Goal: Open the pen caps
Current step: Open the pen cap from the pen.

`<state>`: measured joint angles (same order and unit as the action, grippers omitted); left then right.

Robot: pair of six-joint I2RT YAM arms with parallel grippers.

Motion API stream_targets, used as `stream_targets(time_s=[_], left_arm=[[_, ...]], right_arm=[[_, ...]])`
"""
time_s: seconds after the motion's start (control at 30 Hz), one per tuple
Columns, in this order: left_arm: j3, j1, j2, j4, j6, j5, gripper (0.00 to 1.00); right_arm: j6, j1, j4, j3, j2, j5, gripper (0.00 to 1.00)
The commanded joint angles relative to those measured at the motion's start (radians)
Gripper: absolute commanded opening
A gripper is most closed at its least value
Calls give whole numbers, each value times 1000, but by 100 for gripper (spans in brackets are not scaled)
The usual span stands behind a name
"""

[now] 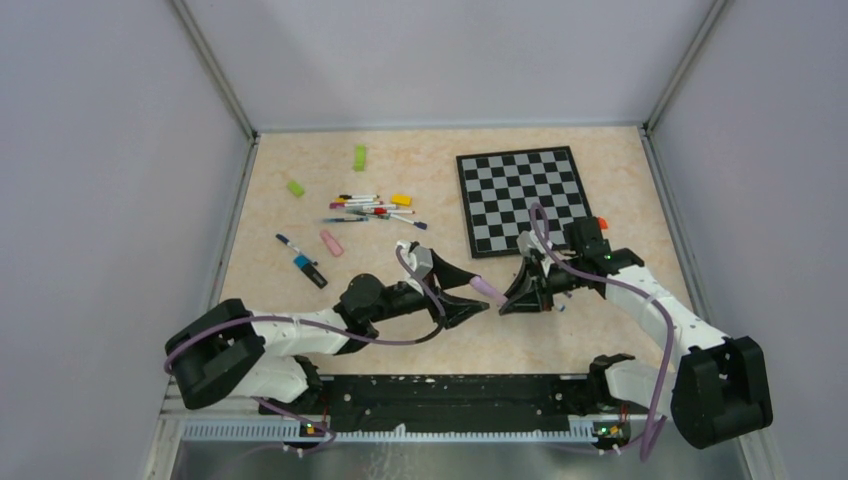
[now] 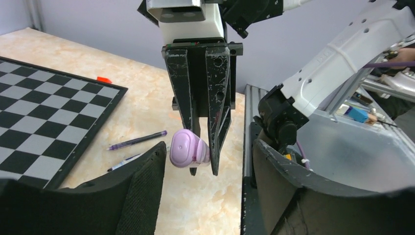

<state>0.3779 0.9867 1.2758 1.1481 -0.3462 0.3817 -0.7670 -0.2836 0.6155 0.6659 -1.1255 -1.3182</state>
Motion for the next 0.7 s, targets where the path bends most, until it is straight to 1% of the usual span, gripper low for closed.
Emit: stream_targets(time_s=[0.0, 0.03, 0.1, 0.17, 0.3, 0.33, 0.43, 0.5, 0.57, 0.6, 0.63, 0.67], left_arm=[[37, -5, 43, 145, -81, 60, 67], [34, -6, 53, 167, -93, 65, 64], [33, -5, 71, 198, -110, 73, 55], [36, -5, 87, 217, -122, 80, 49], [48, -5, 109, 220, -129, 91, 32], [52, -5, 113, 221, -129, 95, 21], [58, -7, 110, 210, -126, 103, 0], [51, -8, 102, 207, -124, 97, 0], [47, -8, 92, 199, -122, 94, 0], [47, -8, 93, 192, -122, 96, 0], [49, -8, 97, 191, -122, 102, 0], [52, -8, 105, 195, -125, 114, 0]], right_arm=[[-45, -16, -13, -4, 14, -30, 0], [-45, -19, -13, -4, 13, -30, 0], [-42, -23, -15, -5, 11, -29, 0], [-40, -24, -14, -3, 10, -30, 0], [-40, -24, -12, -3, 14, -32, 0], [-40, -24, -13, -2, 12, -30, 0], [-39, -26, -11, -3, 10, -29, 0], [-21, -26, -28, -4, 11, -24, 2], [28, -26, -66, -9, 20, -30, 17], [54, -26, -81, -9, 26, -41, 26], [75, -25, -96, -10, 34, -62, 39], [109, -26, -122, -13, 41, -77, 46]])
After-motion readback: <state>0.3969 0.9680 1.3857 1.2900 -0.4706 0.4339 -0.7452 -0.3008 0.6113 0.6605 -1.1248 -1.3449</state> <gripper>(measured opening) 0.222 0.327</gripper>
